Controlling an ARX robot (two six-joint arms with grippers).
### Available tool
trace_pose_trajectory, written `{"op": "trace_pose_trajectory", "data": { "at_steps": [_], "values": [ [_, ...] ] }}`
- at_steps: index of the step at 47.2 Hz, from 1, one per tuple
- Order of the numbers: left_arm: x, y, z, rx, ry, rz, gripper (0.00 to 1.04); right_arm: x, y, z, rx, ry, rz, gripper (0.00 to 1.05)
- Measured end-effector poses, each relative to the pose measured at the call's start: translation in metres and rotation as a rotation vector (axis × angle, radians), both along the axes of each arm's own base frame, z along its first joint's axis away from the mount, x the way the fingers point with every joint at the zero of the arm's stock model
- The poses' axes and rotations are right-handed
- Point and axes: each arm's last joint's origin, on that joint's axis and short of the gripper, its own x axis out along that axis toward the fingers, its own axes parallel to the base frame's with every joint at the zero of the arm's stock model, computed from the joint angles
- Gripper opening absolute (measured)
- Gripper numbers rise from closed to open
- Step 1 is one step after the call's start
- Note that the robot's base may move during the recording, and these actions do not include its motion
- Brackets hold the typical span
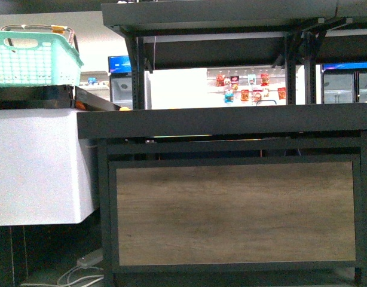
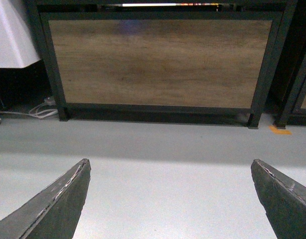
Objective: Pick lemon from shelf
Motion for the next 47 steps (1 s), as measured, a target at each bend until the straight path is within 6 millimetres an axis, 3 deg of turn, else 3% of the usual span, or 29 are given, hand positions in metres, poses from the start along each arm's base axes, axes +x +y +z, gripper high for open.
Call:
{"op": "trace_pose_trajectory", "data": {
  "at_steps": [47],
  "values": [
    [0.0000,0.0000,0.0000,0.000,0.000,0.000,0.97,0.0000,0.0000,0.0000,0.000,0.000,0.000,0.97]
  ]
}}
